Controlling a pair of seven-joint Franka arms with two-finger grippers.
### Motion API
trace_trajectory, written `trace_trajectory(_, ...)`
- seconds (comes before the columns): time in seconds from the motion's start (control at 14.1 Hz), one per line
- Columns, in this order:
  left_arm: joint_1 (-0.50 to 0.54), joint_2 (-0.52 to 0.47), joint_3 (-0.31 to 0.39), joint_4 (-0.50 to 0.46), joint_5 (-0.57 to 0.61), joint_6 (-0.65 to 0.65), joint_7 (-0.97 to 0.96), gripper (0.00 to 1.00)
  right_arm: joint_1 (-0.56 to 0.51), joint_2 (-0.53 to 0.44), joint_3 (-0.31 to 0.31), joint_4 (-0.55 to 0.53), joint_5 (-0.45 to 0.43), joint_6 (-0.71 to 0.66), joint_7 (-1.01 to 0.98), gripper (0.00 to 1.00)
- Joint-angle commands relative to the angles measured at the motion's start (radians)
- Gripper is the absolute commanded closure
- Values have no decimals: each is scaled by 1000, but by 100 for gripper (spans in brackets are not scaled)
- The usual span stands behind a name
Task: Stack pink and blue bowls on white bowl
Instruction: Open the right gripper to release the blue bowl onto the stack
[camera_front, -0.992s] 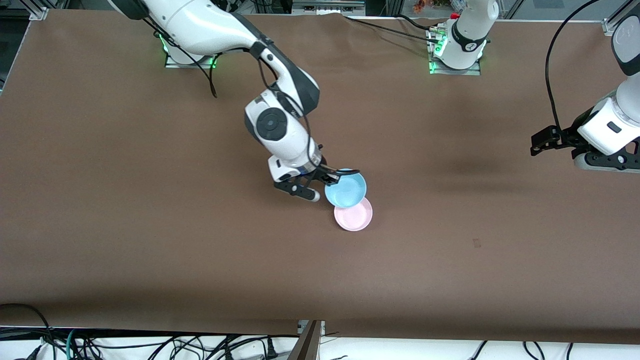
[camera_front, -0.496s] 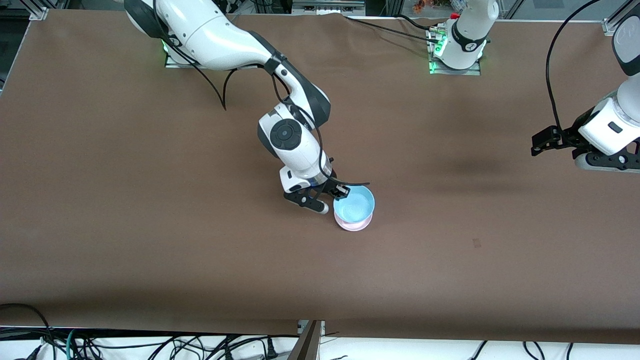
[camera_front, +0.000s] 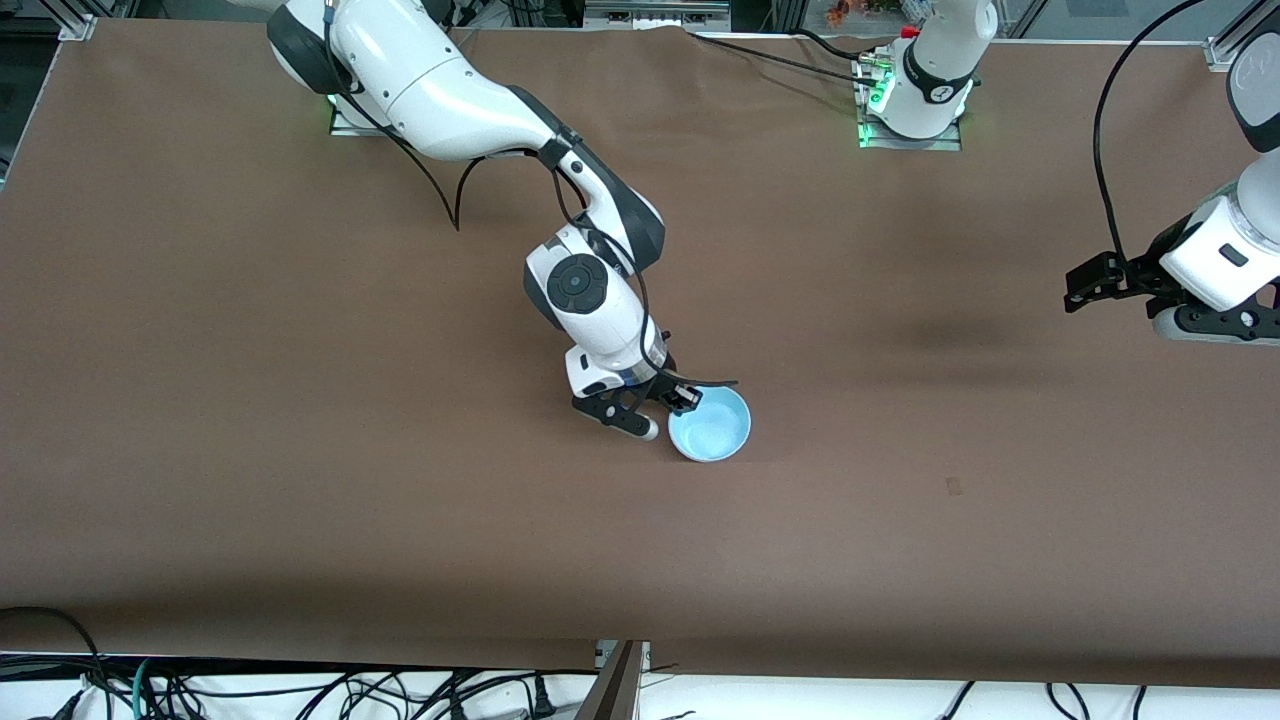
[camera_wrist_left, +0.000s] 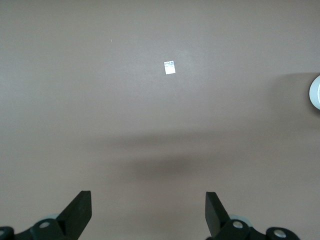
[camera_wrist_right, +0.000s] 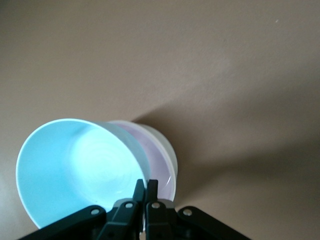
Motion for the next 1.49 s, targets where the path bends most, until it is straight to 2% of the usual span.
trace_trajectory(0.0,11,-8,-3,-13,-31,16,31,0,12,23,-13,39,-23,1,17,100)
trace_trajectory(1.28,11,-9,-3,-14,-31,14,31,0,33,31,-27,34,-44,-8,20,100)
trace_trajectory(1.35,11,-9,-3,-14,-31,14,31,0,33,31,-27,34,-44,-8,22,94)
trace_trajectory(1.42,11,-9,-3,-14,-31,14,31,0,33,31,-27,36,-44,-8,23,74)
